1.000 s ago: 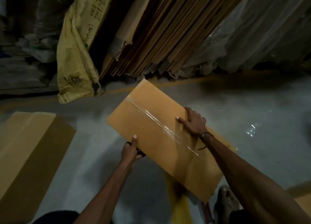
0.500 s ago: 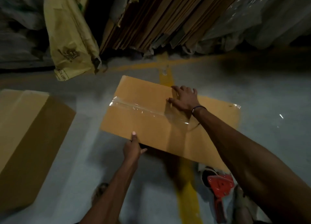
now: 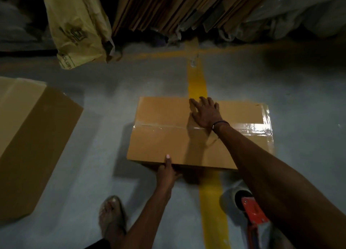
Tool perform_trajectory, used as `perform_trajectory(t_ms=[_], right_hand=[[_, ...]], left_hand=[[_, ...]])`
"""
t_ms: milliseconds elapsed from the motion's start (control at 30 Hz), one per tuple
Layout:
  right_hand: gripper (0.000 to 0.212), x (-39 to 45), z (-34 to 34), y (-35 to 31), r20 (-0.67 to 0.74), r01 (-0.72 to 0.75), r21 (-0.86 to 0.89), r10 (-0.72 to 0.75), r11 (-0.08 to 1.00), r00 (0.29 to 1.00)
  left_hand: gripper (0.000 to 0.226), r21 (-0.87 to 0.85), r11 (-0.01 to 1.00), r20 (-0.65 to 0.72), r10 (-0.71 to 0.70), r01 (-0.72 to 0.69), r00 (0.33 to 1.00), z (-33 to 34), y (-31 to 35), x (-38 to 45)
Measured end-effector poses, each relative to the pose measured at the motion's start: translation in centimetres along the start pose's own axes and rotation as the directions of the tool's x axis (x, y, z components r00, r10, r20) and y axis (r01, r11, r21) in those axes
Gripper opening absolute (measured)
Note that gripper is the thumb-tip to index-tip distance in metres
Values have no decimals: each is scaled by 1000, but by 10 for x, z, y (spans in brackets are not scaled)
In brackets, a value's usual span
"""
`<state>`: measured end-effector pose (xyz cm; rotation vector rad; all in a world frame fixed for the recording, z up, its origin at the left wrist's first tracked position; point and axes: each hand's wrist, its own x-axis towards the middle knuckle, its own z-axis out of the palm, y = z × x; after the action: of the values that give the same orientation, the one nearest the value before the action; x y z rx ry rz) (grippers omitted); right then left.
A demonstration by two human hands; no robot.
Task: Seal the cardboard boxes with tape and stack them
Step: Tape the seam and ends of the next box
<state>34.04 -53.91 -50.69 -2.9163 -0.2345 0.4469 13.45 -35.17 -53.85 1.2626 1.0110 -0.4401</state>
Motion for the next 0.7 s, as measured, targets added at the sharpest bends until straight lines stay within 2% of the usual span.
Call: perform_trajectory(t_ms=[67, 133, 200, 267, 333, 367, 433, 467, 533, 600, 633, 700], right_hand=[[63, -7, 8, 1, -15, -7, 27, 7, 1000, 1000], [62, -22, 13, -1, -28, -9, 42, 10, 999, 1000], [64, -44, 20, -8, -45, -23, 89, 27, 996, 999], [74, -73, 26, -17, -40, -29, 149, 35, 988, 999], [86, -106, 34, -29, -10, 32, 146, -31, 989, 999], [94, -123, 39, -34, 12, 85, 122, -87, 989, 996], [106, -150, 49, -37, 39, 191, 42, -193, 981, 980], [109, -158, 54, -34, 41, 227, -3, -227, 974, 973], [114, -164, 59, -26, 56, 262, -73, -258, 962, 965], [114, -160, 57, -18, 60, 282, -117, -277, 952, 959], [112, -156, 55, -15, 63, 295, -129, -289, 947, 955], [107, -147, 51, -8, 64, 308, -136, -301, 942, 951]], left_hand=[[72, 147, 989, -55, 28, -19, 998, -1, 3, -2], [88, 358, 934, -222, 98, -12, 970, -9, 4, -2], [98, 421, 907, -423, 206, -10, 883, -21, 10, -8], [93, 510, 858, -540, 380, -67, 752, -35, 28, -14], [84, 610, 773, -519, 557, -176, 649, -49, 52, -12], [83, 647, 727, -466, 616, -229, 635, -55, 65, -9], [88, 733, 613, -319, 693, -295, 647, -65, 92, 4], [94, 778, 542, -216, 705, -317, 675, -68, 105, 13], [107, 809, 451, 22, 616, -375, 787, -76, 129, 30], [110, 813, 419, 197, 456, -405, 868, -81, 140, 42], [109, 816, 422, 220, 407, -396, 886, -82, 139, 45], [107, 812, 459, 179, 391, -360, 903, -77, 129, 39]])
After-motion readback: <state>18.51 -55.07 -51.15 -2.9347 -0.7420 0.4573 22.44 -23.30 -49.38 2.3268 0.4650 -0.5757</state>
